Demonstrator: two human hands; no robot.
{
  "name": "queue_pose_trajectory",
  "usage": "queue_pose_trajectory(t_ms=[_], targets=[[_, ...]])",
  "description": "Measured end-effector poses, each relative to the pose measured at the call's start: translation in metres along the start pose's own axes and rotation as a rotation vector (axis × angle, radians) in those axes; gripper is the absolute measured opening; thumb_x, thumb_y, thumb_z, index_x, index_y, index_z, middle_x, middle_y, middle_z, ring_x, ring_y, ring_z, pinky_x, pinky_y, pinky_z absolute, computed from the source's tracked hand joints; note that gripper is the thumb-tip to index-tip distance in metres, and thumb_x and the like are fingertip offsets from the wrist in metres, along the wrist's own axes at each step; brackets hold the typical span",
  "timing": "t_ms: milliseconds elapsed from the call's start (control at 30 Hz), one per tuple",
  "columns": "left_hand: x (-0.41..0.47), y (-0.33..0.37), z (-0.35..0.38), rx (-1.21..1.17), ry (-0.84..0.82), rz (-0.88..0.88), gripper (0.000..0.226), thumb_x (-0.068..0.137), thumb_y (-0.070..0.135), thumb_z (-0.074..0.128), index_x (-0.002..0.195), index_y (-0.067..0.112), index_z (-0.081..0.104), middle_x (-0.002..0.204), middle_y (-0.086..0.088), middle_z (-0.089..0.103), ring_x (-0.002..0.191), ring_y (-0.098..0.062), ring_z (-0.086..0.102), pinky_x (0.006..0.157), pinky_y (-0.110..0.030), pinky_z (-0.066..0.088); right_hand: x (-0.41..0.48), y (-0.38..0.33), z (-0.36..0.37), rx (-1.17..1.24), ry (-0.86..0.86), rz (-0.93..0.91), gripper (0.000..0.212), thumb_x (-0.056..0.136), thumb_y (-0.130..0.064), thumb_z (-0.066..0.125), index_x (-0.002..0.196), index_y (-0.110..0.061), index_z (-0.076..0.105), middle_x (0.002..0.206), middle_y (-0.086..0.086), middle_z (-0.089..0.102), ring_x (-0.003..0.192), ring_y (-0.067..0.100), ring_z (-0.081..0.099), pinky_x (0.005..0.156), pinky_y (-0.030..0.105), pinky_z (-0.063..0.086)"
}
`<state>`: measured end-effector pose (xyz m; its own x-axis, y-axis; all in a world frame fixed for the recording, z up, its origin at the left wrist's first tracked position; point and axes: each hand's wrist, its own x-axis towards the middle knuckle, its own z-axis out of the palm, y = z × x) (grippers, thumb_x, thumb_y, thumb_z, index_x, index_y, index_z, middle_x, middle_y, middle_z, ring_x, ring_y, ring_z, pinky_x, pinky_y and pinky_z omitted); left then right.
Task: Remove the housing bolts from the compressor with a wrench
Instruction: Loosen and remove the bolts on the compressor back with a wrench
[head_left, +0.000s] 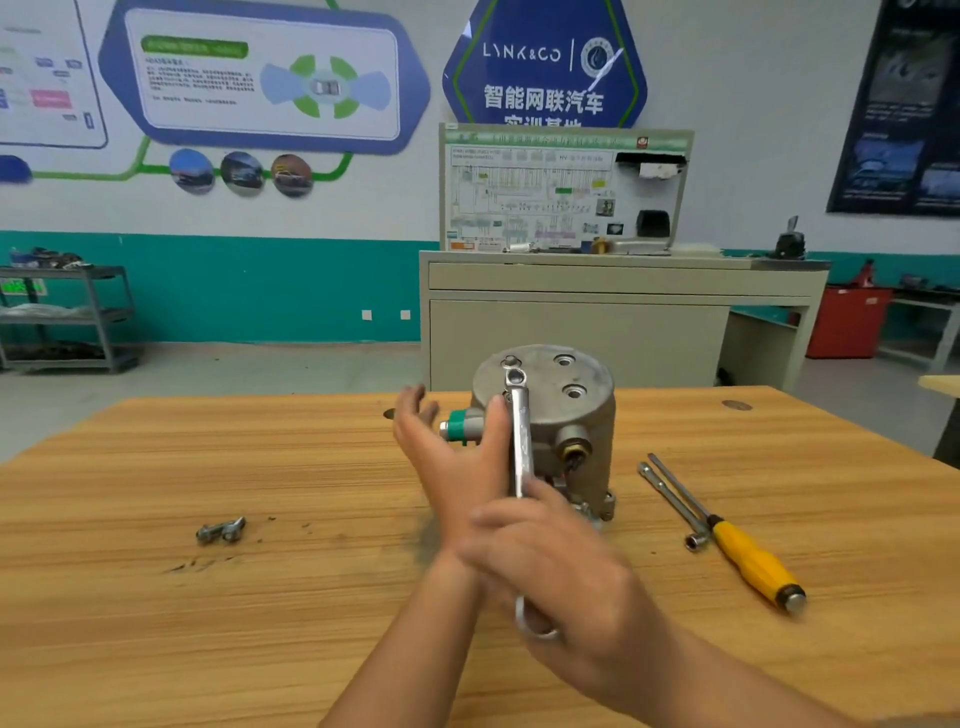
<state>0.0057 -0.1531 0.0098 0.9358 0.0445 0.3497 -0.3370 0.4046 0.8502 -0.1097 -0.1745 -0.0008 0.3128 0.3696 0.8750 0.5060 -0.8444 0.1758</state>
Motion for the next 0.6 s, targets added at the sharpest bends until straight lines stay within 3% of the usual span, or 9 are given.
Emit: queue_pose_trajectory(t_ms=[100,200,267,367,500,600], targets=[[0.009,0.010,-0.011,0.321,-0.067,0.371,0.056,0.081,0.020,0.070,0.131,0.016,0.045,0.137,-0.001,0.044,0.127,-0.012,0.041,0.109,-0.041,0.032,-0.016,0.007,-0.015,0.080,0.153,0.292,0.019,0.090,-0.018,0.052,0.103,-0.009,0.064,0.113,0.010,0.062,0.111,0.016,0.057,0.095,0.025,0.045],[0.024,0.028,-0.017,0.512,-0.344,0.503,0.040,0.084,0.017,0.067,0.123,0.015,0.058,0.123,0.004,0.057,0.109,-0.005,0.052,0.097,-0.023,0.042,-0.015,0.009,-0.021,0.147,0.314,0.588,0.019,0.084,-0.029,0.055,0.100,-0.025,0.064,0.111,-0.005,0.064,0.100,0.002,0.061,0.081,0.010,0.046],[0.032,0.036,-0.015,0.635,-0.488,0.577,0.035,0.087,0.019,0.065,0.122,0.015,0.061,0.118,0.004,0.062,0.101,-0.005,0.055,0.088,-0.012,0.041,-0.011,0.012,-0.023,0.169,0.348,0.660,0.019,0.082,-0.030,0.054,0.098,-0.027,0.064,0.103,-0.012,0.065,0.096,-0.002,0.062,0.079,0.008,0.046],[0.042,0.044,-0.010,0.692,-0.546,0.569,0.028,0.087,0.015,0.064,0.115,0.014,0.067,0.113,-0.001,0.067,0.099,-0.010,0.058,0.085,-0.012,0.038,-0.009,0.016,-0.022,0.204,0.414,0.703,0.023,0.082,-0.034,0.054,0.096,-0.022,0.069,0.096,-0.013,0.070,0.096,-0.001,0.063,0.080,0.009,0.046],[0.051,0.047,-0.006,0.708,-0.600,0.484,0.028,0.087,0.013,0.064,0.114,0.016,0.068,0.105,0.005,0.068,0.090,-0.001,0.056,0.074,0.001,0.038,-0.007,0.023,-0.019,0.361,0.601,0.824,0.036,0.082,-0.057,0.054,0.096,-0.029,0.070,0.096,-0.013,0.070,0.092,0.009,0.067,0.081,0.023,0.052],[0.052,0.052,-0.004,0.603,-0.600,0.423,0.021,0.086,0.013,0.066,0.107,0.013,0.070,0.091,0.011,0.066,0.080,0.006,0.058,0.073,0.001,0.042,0.003,0.034,-0.013,0.157,0.580,0.652,0.027,0.091,-0.040,0.050,0.099,-0.022,0.069,0.107,-0.010,0.067,0.103,-0.001,0.060,0.087,0.015,0.047]])
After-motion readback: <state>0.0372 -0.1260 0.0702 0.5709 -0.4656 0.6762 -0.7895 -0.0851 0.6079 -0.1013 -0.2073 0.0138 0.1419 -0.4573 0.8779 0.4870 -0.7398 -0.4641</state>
